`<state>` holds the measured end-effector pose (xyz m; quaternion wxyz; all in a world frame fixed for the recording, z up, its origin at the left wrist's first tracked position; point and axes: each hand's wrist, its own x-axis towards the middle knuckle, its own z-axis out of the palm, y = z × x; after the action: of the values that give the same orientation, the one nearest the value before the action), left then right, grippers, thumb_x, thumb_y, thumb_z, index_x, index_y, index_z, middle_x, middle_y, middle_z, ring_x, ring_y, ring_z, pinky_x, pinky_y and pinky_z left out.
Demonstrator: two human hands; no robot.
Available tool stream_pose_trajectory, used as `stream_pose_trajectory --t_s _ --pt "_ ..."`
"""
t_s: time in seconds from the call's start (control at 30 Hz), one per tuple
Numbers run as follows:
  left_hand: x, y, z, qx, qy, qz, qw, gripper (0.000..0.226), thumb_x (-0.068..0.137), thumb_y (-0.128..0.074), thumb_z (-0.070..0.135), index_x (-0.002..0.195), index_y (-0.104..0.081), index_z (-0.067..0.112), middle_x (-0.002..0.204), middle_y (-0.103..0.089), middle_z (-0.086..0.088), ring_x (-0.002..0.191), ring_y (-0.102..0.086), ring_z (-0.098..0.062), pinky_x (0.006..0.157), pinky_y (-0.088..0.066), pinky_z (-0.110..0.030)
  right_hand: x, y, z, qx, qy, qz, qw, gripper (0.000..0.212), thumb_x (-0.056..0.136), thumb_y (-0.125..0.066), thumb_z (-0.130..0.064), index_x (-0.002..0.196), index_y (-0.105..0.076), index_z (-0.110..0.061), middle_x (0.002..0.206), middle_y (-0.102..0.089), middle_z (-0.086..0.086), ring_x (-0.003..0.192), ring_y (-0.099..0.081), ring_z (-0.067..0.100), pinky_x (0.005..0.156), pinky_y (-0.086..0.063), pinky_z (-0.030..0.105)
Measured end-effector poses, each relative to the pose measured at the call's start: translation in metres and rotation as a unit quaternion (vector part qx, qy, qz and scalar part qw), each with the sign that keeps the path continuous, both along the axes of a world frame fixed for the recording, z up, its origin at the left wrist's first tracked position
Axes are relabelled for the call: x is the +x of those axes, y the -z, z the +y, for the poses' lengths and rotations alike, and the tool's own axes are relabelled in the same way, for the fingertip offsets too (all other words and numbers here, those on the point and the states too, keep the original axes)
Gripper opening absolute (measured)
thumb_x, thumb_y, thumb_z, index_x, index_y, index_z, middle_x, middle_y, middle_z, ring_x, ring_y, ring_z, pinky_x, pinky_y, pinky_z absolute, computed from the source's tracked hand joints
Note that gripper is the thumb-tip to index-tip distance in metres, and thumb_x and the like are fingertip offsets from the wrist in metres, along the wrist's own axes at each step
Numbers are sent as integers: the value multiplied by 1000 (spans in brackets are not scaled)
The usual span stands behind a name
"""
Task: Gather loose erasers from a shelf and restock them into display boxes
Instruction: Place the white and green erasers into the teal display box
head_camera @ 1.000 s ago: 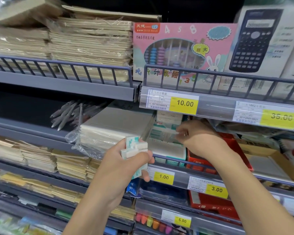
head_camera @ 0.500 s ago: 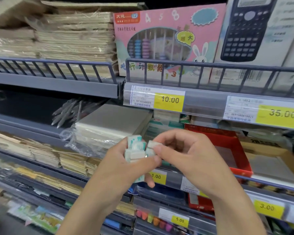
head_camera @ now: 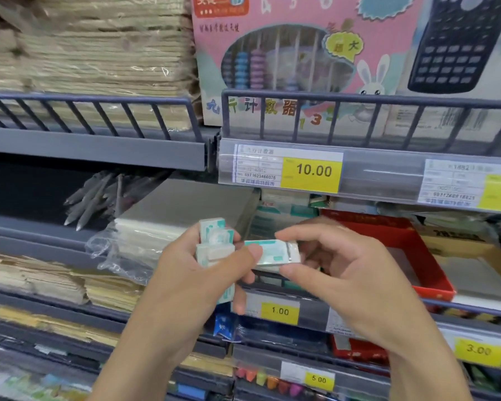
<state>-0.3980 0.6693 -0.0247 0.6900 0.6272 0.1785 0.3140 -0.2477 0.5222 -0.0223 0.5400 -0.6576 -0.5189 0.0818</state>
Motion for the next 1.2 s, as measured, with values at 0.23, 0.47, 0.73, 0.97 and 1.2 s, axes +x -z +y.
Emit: stream_pose_trajectory --t_s 0.23,0.47,0.73,0.97,1.2 --pt "-6 -4 37 -41 36 -20 998 28 62 -91 36 76 -70 26 61 -55 -2 50 -49 -14 37 -36 -24 6 -6 16 -83 206 -10 975 14 84 -78 -33 93 -73 -43 67 -65 -21 56 -55 0 52 -42 11" --pt "-1 -10 53 -65 19 -6 998 23 64 -89 38 71 -69 29 59 -57 1 49 -45 -13 33 -28 -19 3 -9 52 -172 254 -31 951 16 86 -75 -24 85 -70 -39 73 -64 -18 57 -57 -4 48 -38 8" --pt "5 -4 66 -84 37 20 996 31 70 -73 23 95 -55 15 67 -54 -6 38 -30 -13 34 -24 -20 10 -13 86 -301 239 -37 923 14 86 -71 -21 87 -66 -34 80 -61 -19 72 -58 6 51 -36 7" --pt "-1 1 74 -78 86 14 993 29 57 -76 23 82 -61 25 85 -53 -5 51 -39 -15 41 -35 -21 15 -16 99 -407 216 -54 886 24 91 -65 -13 109 -69 -28 112 -64 -5 103 -63 19 77 -42 17" --pt "0 -3 69 -64 91 -12 994 18 70 -75 16 77 -64 29 78 -59 -3 50 -41 -16 41 -38 -20 15 -16 104 -428 202 -71 878 25 90 -65 -11 106 -73 -28 125 -67 -2 110 -65 21 98 -52 28"
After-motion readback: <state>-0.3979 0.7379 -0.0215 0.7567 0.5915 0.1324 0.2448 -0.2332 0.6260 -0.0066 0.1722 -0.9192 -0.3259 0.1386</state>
